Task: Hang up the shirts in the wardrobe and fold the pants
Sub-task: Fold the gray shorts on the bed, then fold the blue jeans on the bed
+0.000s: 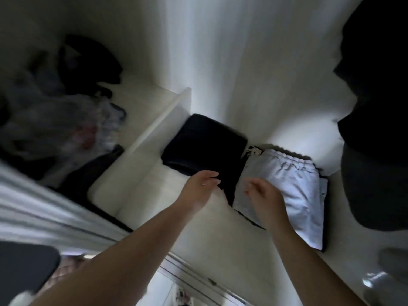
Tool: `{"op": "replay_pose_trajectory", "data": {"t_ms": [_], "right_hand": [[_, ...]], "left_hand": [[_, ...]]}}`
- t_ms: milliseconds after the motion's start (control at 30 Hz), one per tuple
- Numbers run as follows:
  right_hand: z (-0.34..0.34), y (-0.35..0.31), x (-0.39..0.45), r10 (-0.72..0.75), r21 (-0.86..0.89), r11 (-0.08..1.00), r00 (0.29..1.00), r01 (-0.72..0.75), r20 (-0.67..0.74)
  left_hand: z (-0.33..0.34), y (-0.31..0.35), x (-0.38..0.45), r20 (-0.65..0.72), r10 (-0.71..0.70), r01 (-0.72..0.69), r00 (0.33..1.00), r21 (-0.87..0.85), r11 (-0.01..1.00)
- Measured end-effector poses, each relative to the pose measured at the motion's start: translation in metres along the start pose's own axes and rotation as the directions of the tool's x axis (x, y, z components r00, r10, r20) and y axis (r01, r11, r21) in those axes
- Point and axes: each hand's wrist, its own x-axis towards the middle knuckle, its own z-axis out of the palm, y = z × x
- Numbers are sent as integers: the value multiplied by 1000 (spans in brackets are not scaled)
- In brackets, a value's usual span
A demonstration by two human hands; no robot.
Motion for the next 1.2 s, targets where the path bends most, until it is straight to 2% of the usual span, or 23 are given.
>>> {"op": "replay_pose_trajectory", "data": {"t_ms": [167,333,500,667,833,933,1000,1200], "right_hand": [[20,-81,-74,-146,249,963,979,107,144],[36,-141,-151,-329,306,920,908,247,258],[63,-184,-224,-491,424,843,797,332,351],[97,-215,-281,-581,471,806,634,359,510],[134,-240,-330,-653,522,757,413,393,635],[151,-246,-363,-668,543,729,261,416,697],[157,-246,-390,-662,565,707,119,426,740],[167,-225,-466,-600,614,709,-160,348,784]], "left_hand": [[-64,29,-108,-122,31,-52,992,-172,984],[-108,41,-220,-258,124,-196,958,-275,941],[-143,41,-317,-365,238,-339,900,-243,909],[-178,26,-393,-545,259,-433,797,-219,874],[-202,-3,-460,-757,203,-482,621,-164,861],[-202,-25,-502,-868,136,-517,477,-152,842],[-191,-42,-535,-931,66,-533,358,-146,833],[-140,-94,-619,-986,-98,-498,133,-152,854]]}}
